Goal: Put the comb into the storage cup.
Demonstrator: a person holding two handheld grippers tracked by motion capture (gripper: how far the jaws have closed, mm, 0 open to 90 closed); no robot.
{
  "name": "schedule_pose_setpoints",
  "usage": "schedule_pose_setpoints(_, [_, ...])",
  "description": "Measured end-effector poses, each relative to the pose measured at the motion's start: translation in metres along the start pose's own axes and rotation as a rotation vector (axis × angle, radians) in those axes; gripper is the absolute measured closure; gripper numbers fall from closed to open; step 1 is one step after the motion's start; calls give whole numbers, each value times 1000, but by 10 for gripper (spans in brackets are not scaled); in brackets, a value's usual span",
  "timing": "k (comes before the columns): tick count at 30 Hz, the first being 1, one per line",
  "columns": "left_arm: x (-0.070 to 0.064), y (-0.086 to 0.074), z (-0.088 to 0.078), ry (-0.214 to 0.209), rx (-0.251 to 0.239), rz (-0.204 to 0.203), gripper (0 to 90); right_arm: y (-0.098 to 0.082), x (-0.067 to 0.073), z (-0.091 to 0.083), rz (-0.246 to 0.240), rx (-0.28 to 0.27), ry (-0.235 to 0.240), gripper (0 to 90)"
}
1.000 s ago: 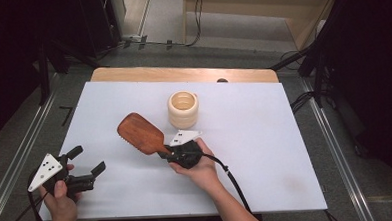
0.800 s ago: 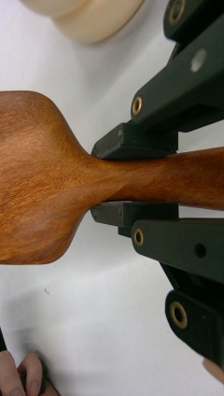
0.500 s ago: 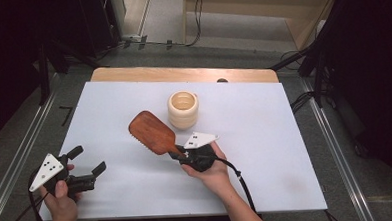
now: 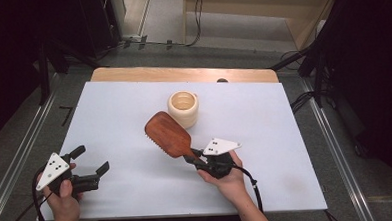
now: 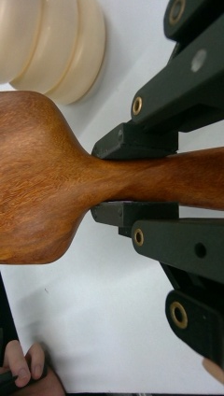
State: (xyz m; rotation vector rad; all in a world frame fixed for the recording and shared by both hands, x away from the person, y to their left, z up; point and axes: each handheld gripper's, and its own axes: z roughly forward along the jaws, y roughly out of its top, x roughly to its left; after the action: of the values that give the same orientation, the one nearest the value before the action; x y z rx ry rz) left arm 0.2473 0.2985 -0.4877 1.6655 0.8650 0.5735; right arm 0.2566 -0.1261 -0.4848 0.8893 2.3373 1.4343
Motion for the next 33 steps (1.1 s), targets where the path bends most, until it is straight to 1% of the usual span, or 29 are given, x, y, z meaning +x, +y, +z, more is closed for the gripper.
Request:
schedule_pose_setpoints(5, [-14, 7, 7, -27, 14, 21, 1, -8, 1, -10, 8, -19, -2, 695])
schedule_pose_setpoints(8, [-22, 13, 10, -54, 6, 20, 1, -10, 0, -14, 5, -23, -9, 695])
schedule_pose_setpoints(12, [-34, 20, 15, -86, 8, 28, 1, -13, -2, -21, 15, -52, 0, 695])
schedule_pose_setpoints(13, [-37, 21, 16, -96, 7, 26, 1, -14, -2, -22, 26, -53, -2, 695])
schedule_pose_setpoints(14, [-40, 23, 17, -108, 3, 20, 1, -14, -3, -24, 23, -56, -4, 695])
schedule_pose_setpoints(15, [-43, 25, 18, -115, 0, 17, 1, -15, -3, -24, 25, -59, -5, 695])
schedule_pose_setpoints(18, [-51, 31, 20, -140, 2, 31, 1, -17, -3, -26, 21, -59, -11, 695])
schedule_pose_setpoints(22, [-62, 39, 23, -174, -2, 33, 1, -19, -2, -27, 19, -66, -11, 695])
schedule_pose_setpoints(27, [-74, 47, 30, -209, -6, 26, 1, -19, -2, -29, 26, -84, -3, 695])
schedule_pose_setpoints(31, [-83, 52, 37, -243, -9, 20, 0, -20, -2, -29, 19, -97, 2, 695])
schedule_pose_setpoints(33, [-86, 55, 42, -253, -7, 27, 0, -19, -2, -30, 19, -103, 5, 695])
